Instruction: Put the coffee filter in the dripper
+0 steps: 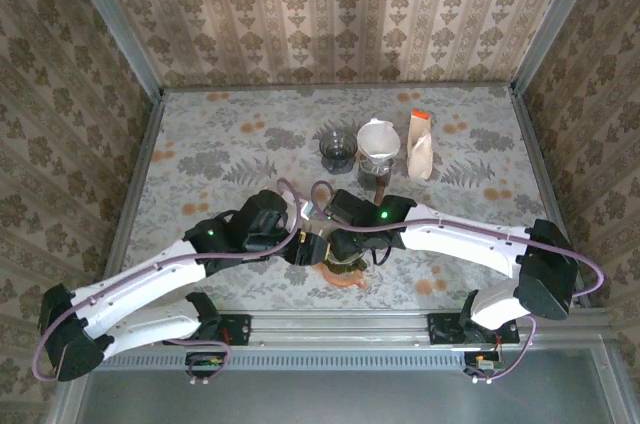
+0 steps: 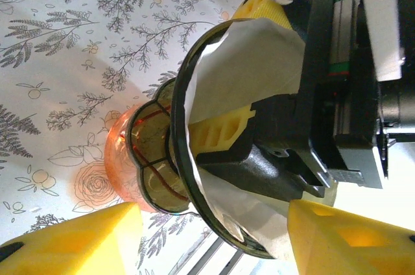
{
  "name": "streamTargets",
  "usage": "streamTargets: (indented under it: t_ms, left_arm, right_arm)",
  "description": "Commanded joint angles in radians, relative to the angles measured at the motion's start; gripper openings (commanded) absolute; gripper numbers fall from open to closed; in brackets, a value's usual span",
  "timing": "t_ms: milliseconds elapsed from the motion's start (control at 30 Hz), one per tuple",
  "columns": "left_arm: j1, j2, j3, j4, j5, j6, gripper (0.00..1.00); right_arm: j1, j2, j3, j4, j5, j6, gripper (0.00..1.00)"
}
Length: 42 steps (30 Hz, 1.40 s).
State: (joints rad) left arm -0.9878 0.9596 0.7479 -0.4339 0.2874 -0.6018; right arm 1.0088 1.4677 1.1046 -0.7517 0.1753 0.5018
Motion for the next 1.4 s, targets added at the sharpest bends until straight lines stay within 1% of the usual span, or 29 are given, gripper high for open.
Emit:
streamTargets:
  t_ms: [0, 167, 267, 433, 500, 667, 933, 1367]
  left_arm:
    - [-0.005, -0.029, -0.022, 0.036, -0.011, -0.015, 0.64]
    - [-0.004, -0.036, -0.027, 0.042, -0.025, -0.019, 0.65]
    - [0.0, -0.029, -0.03, 0.04, -0.036, -0.025, 0.64]
    - [0.007, -0.028, -0.035, 0.031, -0.037, -0.032, 0.49]
    - [0.009, -0.033, -0.033, 0.023, -0.039, -0.032, 0.45]
    - [0.01, -0.048, -0.036, -0.003, -0.048, -0.034, 0.46]
    - [0.011, -0.05, -0.041, 0.002, -0.044, -0.038, 0.47]
    - [0.014, -0.048, -0.048, 0.011, -0.044, -0.041, 0.47]
  right_arm:
    - [-0.003, 0.028, -0.037, -0.001, 0.004, 0.018, 0.68]
    - [-0.002, 0.02, -0.037, 0.003, 0.003, 0.018, 0.67]
    - [-0.003, 0.02, -0.034, 0.003, 0.001, 0.017, 0.67]
    - [-0.003, 0.007, -0.029, 0.002, 0.002, 0.018, 0.67]
    - [-0.003, 0.002, -0.026, -0.001, 0.003, 0.019, 0.67]
    - [-0.003, -0.012, -0.025, -0.002, 0.003, 0.016, 0.68]
    - [-0.003, -0.069, 0.017, -0.022, 0.044, 0.006, 0.68]
    - [-0.003, -0.238, 0.01, -0.126, 0.094, 0.03, 0.68]
